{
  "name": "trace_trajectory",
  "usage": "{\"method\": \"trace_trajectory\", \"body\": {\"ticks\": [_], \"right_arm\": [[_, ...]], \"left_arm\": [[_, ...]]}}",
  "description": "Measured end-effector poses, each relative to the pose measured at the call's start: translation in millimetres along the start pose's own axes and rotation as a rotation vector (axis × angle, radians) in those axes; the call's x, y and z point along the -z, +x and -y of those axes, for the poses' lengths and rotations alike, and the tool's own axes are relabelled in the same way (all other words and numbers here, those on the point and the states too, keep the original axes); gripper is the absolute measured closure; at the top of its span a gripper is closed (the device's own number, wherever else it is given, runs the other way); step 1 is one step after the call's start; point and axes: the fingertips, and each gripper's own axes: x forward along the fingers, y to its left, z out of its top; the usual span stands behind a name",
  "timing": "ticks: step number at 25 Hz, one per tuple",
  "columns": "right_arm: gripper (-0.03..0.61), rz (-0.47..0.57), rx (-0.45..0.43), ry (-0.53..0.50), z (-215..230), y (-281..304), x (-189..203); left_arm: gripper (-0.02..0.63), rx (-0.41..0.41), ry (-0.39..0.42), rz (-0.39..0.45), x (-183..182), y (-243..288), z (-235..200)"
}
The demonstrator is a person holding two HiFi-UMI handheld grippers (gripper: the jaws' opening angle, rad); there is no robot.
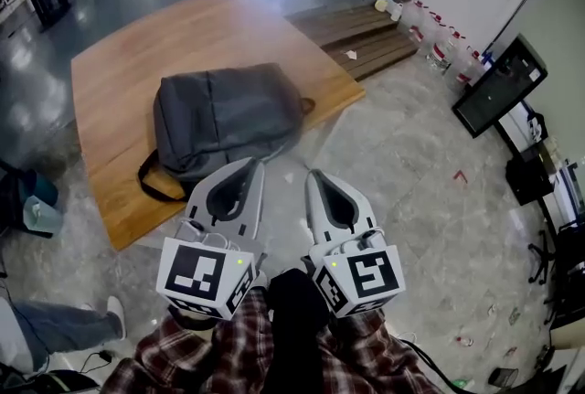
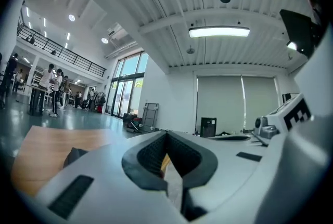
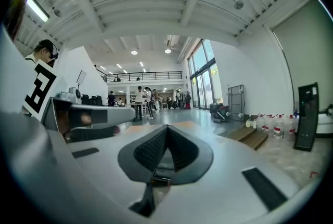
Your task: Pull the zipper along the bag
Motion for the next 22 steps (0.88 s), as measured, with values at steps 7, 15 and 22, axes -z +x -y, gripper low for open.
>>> {"method": "trace_trajectory", "body": {"ticks": [7,15,22], "right_arm": [[0.569,-0.041,-0.017,0.015,51,81,16],[0.569,-0.054,-0.146,0.002,144,177,0],[0.569,-0.134,-0.299,-0.012,170,261,5]], "left_arm": [[0.606,-0.034,-0.018,-0.034,18,82,-49],[0.606,-0.152,-0.009,-0.01,4,210,-79],[0.606,-0.303,-0.066,-0.046,18,256,-133]]}}
